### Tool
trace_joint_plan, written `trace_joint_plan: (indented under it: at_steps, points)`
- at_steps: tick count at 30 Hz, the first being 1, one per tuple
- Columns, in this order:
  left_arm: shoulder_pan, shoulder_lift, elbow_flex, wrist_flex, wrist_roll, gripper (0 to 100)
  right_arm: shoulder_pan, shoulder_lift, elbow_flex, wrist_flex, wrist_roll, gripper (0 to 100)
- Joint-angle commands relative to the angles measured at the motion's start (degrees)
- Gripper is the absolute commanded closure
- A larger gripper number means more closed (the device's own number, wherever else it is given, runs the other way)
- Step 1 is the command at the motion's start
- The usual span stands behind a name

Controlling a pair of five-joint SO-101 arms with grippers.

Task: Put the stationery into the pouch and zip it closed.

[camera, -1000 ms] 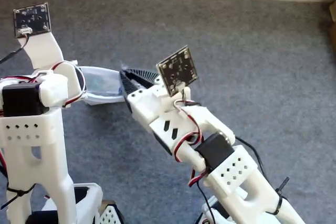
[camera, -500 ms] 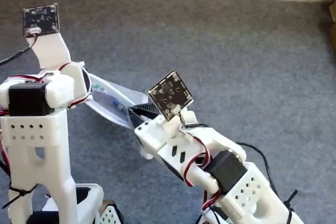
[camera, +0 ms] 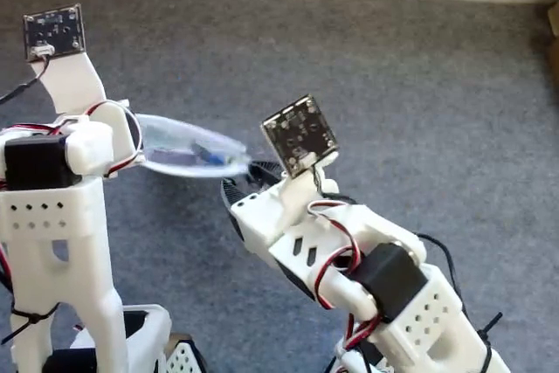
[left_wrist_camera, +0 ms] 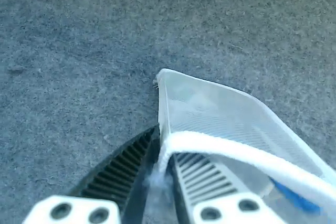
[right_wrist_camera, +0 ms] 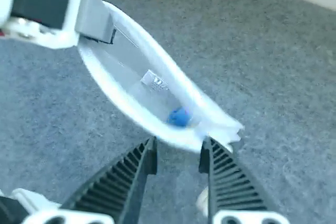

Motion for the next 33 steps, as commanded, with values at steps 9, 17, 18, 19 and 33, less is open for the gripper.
trace_joint_plan:
  at_steps: [9, 17, 18, 19, 33]
  points:
    - [-0.6, 0.1, -2.3, -0.6, 0.4, 99, 0.2, 2.7, -6.0, -1.5, -5.1, 85.8]
    - [-0.6, 0.1, -2.3, -0.6, 0.4, 99, 5.6, 7.2, -5.9, 7.3, 6.2, 85.3]
    - [-0.6, 0.1, -2.3, -0.6, 0.4, 99, 5.8, 7.5, -5.9, 8.2, 6.9, 85.3]
    - [-0.6, 0.1, -2.3, -0.6, 0.4, 99, 6.0, 7.6, -5.9, 9.1, 7.5, 85.3]
    - [-0.6, 0.1, -2.3, -0.6, 0.2, 99, 6.0, 7.8, 8.7, -3.0, 8.8, 75.9]
